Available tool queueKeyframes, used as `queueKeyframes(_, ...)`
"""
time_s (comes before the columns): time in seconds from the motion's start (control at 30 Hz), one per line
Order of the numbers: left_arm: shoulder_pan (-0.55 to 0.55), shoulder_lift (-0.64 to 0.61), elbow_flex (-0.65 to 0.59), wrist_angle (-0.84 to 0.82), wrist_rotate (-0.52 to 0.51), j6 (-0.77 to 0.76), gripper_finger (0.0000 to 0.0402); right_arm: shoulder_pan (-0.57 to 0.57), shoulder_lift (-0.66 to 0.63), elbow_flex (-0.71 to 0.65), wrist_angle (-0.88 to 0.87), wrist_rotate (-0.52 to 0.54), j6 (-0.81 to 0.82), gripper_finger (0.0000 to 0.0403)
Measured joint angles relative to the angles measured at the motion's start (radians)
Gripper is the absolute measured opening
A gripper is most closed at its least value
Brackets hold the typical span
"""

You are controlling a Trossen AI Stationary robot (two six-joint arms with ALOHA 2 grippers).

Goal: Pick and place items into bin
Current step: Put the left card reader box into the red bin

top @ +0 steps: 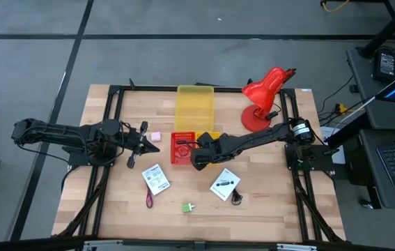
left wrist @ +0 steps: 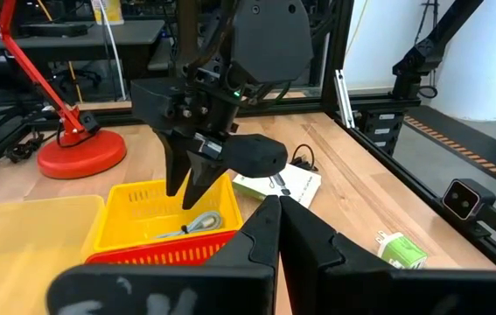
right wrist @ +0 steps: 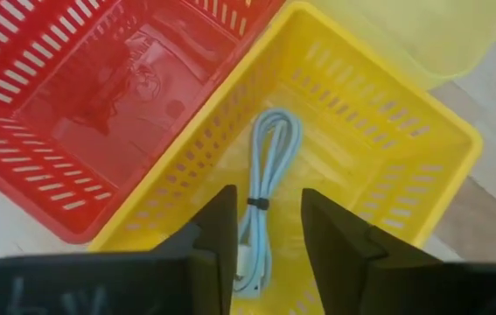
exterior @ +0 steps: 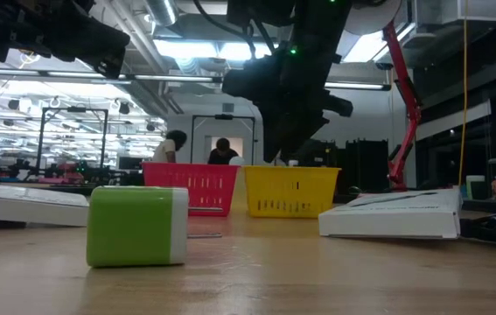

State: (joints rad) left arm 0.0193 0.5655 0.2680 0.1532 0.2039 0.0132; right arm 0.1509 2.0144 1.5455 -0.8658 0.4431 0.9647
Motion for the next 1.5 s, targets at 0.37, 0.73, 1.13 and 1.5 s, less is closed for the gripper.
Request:
queueKeyframes(0.37,0.0,0.0,0.0,0.0,0.0,-0.003,0.0004,0.013,-0.043,0.086,-0.173,0.011,-0.032,0.0073)
queueKeyframes(0.73,0.0,0.0,0.0,-0.001,0.003,-0.017,0.0004,0.147,-0.049,0.133,-0.159,0.182,-0.181,0.0003)
queueKeyframes(1.13,0.0,0.0,0.0,0.0,0.004,-0.029,0.0004,0.225,-0.049,0.133,-0.053,0.196,-0.336,0.0)
queueKeyframes(1.5,0.0,0.0,0.0,0.001,0.001,-0.026,0.0004,0.224,-0.085,-0.032,0.091,0.237,-0.316,0.0)
